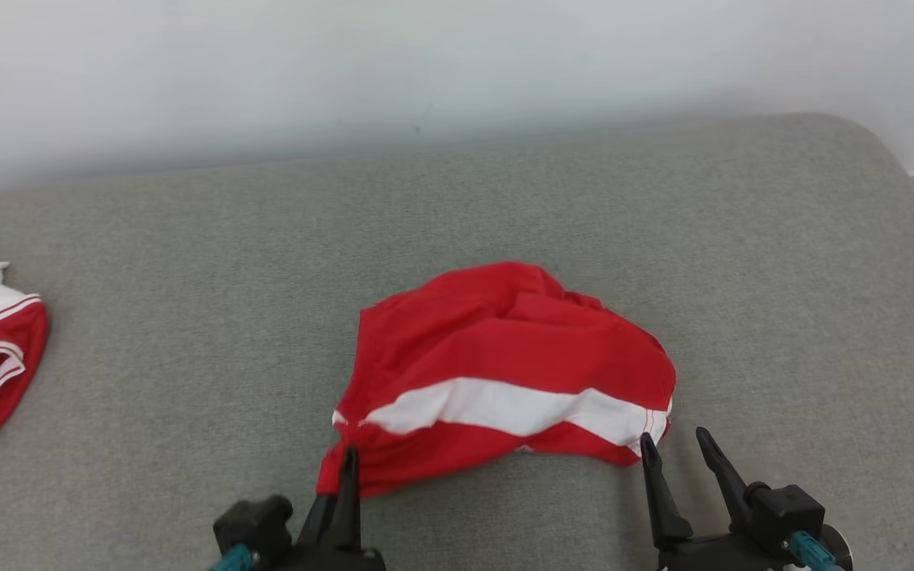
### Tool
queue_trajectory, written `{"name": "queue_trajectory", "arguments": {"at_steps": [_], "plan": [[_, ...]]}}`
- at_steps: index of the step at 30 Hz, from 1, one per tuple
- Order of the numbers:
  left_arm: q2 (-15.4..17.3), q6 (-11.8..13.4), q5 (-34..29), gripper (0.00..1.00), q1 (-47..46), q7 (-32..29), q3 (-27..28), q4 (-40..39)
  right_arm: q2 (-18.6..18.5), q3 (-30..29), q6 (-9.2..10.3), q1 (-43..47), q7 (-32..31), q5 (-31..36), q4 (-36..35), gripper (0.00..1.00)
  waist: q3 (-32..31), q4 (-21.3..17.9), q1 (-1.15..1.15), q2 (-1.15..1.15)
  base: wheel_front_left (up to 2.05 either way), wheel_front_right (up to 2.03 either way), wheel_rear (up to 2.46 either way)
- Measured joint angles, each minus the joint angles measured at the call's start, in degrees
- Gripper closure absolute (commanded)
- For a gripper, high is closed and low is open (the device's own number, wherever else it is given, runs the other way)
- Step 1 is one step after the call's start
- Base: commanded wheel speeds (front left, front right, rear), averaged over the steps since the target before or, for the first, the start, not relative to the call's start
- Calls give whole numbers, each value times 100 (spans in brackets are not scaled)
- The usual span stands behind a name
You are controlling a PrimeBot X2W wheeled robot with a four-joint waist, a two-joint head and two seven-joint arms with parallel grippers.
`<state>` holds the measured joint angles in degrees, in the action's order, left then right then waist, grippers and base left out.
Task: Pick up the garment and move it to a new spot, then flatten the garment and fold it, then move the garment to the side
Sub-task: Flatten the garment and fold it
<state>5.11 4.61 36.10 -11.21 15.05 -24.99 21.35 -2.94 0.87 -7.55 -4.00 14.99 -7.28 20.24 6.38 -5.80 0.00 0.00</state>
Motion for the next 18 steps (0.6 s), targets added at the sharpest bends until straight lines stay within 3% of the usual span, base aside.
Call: {"name": "queue_trajectory", "arguments": {"at_steps": [1, 2, 3, 4, 11, 18], "plan": [[-16, 18, -5, 99, 97, 0, 27, -11, 0, 5, 0, 1, 0, 2, 1, 0, -8, 37, 0, 0, 0, 0, 0], [-22, 40, -23, 66, 182, 0, 26, 4, 0, 10, -1, 1, 0, 13, 3, 0, -17, 64, 0, 0, 0, 0, 0], [-35, 44, -10, 16, 269, 0, 25, 55, 0, 15, 0, 2, 0, 24, 7, 0, -30, 84, 0, 0, 0, 0, 0], [-41, 45, 21, 0, 362, -1, 15, 91, 1, 20, 0, 3, 0, 25, 10, 0, -44, 96, 0, 0, 0, 0, 0], [63, 204, 153, 0, 773, -1, 149, 186, 0, 21, 0, 25, 0, 56, 31, 0, -123, 97, 0, 0, 0, 0, 0], [360, 450, 52, 0, 940, -1, 520, -256, 0, -43, -1, 53, 0, 82, 33, 0, -161, 129, 0, 0, 0, 0, 0]]}}
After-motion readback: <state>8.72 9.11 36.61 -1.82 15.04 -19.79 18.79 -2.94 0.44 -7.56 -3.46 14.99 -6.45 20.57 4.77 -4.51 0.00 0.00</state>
